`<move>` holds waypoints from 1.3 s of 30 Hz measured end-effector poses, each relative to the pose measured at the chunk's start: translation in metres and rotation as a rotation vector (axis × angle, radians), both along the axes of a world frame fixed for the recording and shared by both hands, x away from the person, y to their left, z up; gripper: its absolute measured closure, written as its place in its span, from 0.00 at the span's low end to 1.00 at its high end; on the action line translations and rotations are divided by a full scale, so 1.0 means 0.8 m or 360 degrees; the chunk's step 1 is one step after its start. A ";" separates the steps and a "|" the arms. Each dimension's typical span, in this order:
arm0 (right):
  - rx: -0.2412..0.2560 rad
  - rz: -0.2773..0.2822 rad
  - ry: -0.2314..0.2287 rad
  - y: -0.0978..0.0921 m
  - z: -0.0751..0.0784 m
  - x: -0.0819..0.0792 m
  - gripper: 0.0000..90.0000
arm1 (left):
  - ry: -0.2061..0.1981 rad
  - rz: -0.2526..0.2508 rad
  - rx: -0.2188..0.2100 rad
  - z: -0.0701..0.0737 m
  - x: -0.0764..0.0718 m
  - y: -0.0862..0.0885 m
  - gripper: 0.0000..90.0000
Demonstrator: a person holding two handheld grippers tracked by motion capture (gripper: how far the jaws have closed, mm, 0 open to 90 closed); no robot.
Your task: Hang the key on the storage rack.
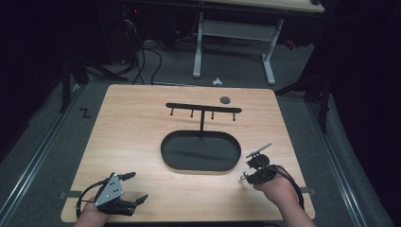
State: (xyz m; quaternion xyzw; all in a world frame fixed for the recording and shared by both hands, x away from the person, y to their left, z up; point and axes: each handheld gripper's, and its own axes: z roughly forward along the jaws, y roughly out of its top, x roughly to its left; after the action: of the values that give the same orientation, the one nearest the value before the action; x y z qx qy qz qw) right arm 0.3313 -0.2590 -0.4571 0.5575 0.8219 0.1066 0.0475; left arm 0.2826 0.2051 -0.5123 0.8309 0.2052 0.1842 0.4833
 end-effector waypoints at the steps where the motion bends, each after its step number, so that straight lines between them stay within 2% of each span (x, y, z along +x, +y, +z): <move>1: 0.0000 0.0000 0.0000 0.000 0.000 0.000 0.94 | 0.0000 0.0000 0.0000 0.000 0.000 0.000 0.17; 3: -0.0016 0.0010 -0.0014 -0.001 0.006 0.001 0.94 | 0.0001 0.0002 -0.0001 0.000 0.000 0.000 0.17; 12: 0.0022 -0.0011 -0.0097 -0.004 0.034 0.010 0.94 | -0.0001 0.0007 -0.0002 0.000 0.000 0.000 0.17; 20: 0.0049 -0.0086 -0.0086 -0.003 0.048 0.017 0.94 | 0.0002 0.0009 -0.0004 0.000 0.000 0.000 0.17; 39: 0.0046 -0.0076 -0.0126 0.005 0.098 0.038 0.94 | -0.0001 0.0008 -0.0010 0.000 0.000 0.001 0.17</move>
State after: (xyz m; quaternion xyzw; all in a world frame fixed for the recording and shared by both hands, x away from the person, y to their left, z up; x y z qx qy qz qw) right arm 0.3616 -0.2550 -0.3789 0.5729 0.8042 0.1393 0.0747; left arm 0.2823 0.2059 -0.5125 0.8289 0.2077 0.1850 0.4854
